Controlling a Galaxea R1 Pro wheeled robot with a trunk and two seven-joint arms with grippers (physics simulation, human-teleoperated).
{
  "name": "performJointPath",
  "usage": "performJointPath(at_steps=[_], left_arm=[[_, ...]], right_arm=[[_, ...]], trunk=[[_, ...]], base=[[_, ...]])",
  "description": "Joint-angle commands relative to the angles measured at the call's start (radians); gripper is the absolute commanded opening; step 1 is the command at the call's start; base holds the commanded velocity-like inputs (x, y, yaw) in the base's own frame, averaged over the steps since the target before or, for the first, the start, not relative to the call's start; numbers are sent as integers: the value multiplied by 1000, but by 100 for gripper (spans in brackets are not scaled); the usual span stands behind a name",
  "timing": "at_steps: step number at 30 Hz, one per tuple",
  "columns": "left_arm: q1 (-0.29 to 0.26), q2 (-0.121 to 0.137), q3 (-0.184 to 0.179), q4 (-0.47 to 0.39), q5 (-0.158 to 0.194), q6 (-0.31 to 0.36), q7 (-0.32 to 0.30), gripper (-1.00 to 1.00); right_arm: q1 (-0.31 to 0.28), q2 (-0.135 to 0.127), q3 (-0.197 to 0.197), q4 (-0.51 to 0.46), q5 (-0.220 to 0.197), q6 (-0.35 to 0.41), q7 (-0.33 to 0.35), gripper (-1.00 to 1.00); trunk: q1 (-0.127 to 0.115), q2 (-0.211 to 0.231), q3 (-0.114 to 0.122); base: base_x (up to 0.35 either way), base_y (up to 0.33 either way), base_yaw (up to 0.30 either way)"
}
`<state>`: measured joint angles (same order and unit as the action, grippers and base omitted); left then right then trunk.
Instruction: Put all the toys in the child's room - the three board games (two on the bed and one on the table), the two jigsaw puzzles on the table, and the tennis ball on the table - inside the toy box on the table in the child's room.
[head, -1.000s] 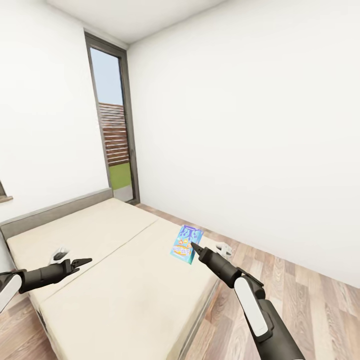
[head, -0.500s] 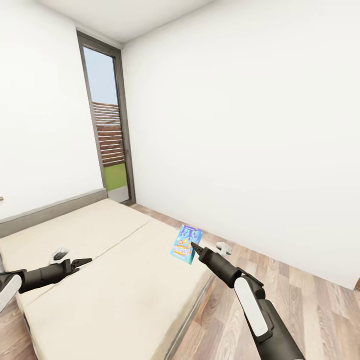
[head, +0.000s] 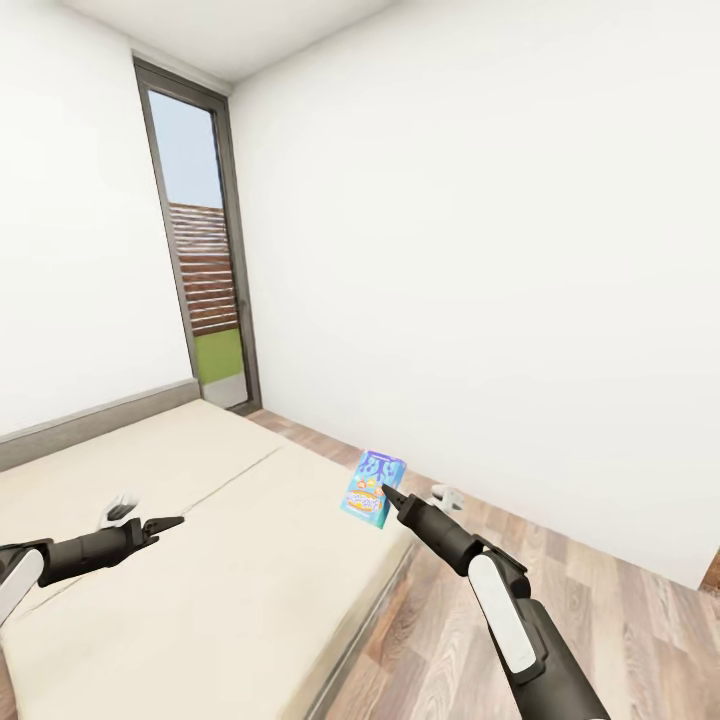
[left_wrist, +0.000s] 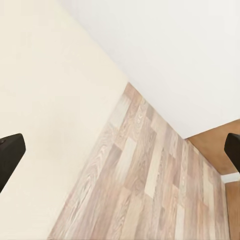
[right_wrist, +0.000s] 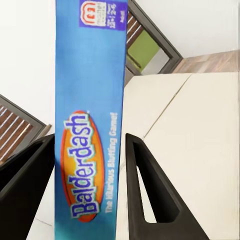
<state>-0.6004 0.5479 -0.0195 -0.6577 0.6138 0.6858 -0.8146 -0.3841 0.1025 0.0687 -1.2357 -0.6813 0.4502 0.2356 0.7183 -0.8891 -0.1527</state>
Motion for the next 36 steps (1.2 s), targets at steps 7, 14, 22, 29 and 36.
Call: performJointPath(at_steps=[7,14,22,29,36], left_arm=[[-1,0,-3,0,6,6,0,100],[-1,1,-2,0,6,6,0,100],[-1,1,-2,1,6,6,0,100],[-1,1,-2,0,6,6,0,100],[-1,1,-2,0,6,6,0,100]], right_arm=[[-1,0,-1,-1,-7,5,1,-100],[-1,0,-3,0,-10,9,2,-100],[-1,-1,-3,2,-9,10,2,-100],[-1,0,-3,9,-9,8,2,-100],[-1,0,-11,13,-14,8,2,-100]], trunk=[[0,-1,-2],[0,-1,-2],[0,-1,-2],[0,-1,-2],[0,-1,-1]], base=[[73,-292,0],[111,-222,-103],[19,-24,-269],[1,-1,-280],[0,0,-222]])
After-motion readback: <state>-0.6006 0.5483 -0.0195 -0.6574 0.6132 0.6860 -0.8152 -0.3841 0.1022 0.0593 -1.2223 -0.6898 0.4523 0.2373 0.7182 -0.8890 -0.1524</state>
